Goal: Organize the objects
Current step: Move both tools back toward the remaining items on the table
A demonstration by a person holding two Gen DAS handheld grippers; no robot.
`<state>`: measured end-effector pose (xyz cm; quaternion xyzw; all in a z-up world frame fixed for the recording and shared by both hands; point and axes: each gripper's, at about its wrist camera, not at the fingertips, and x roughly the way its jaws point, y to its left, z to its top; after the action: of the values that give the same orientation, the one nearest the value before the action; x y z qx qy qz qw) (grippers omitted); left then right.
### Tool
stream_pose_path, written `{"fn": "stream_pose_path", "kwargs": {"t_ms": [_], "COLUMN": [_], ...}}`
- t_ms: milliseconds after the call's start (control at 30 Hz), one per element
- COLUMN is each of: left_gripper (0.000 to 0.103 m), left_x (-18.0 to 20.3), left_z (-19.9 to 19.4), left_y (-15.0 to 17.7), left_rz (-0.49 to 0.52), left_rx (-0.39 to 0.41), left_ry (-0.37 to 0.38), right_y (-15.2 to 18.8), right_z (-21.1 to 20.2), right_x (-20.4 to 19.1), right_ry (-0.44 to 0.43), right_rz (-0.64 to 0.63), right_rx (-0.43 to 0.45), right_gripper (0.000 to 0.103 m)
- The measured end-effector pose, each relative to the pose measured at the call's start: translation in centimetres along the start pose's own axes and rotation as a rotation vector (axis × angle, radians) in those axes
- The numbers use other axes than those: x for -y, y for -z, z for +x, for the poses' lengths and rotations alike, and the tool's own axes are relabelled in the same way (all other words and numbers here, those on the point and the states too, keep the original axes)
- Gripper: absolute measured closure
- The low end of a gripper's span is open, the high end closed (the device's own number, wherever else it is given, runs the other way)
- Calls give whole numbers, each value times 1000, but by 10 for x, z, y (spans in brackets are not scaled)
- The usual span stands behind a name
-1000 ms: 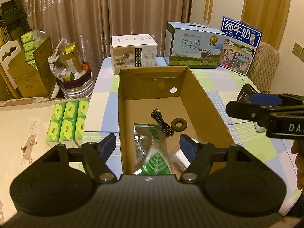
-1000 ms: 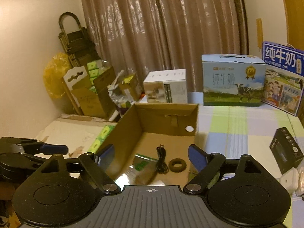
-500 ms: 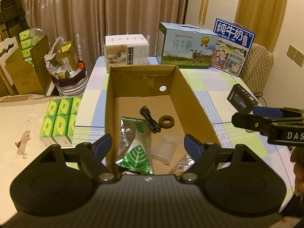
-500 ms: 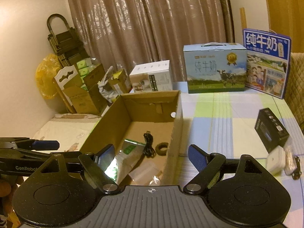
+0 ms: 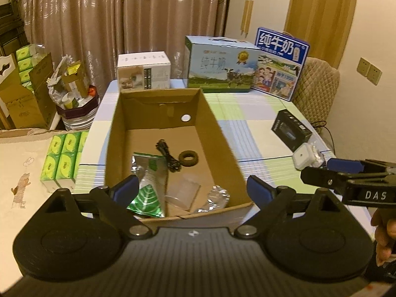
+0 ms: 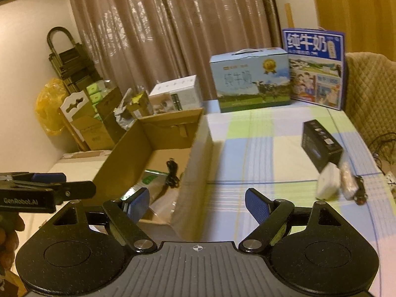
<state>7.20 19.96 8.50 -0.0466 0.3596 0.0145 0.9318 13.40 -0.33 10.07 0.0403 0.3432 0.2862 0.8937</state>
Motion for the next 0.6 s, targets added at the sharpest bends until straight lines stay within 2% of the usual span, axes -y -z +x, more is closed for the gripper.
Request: {"fn": "stream_pose_path", "kwargs": {"t_ms": [300,600], "left_gripper": [1,1], "left_x": [33,71], "left_z": [-3,5], "left_y": [1,3], "left_rz": [20,39], "left_rx": [21,25], "left_ry": [42,122], "right_y": [8,32], "right_z": [-32,-60], "right_x": [31,76], "right_ry": [67,162], "right_rz": [16,50], "right_rx": [26,22], "right_gripper": [21,21]}}
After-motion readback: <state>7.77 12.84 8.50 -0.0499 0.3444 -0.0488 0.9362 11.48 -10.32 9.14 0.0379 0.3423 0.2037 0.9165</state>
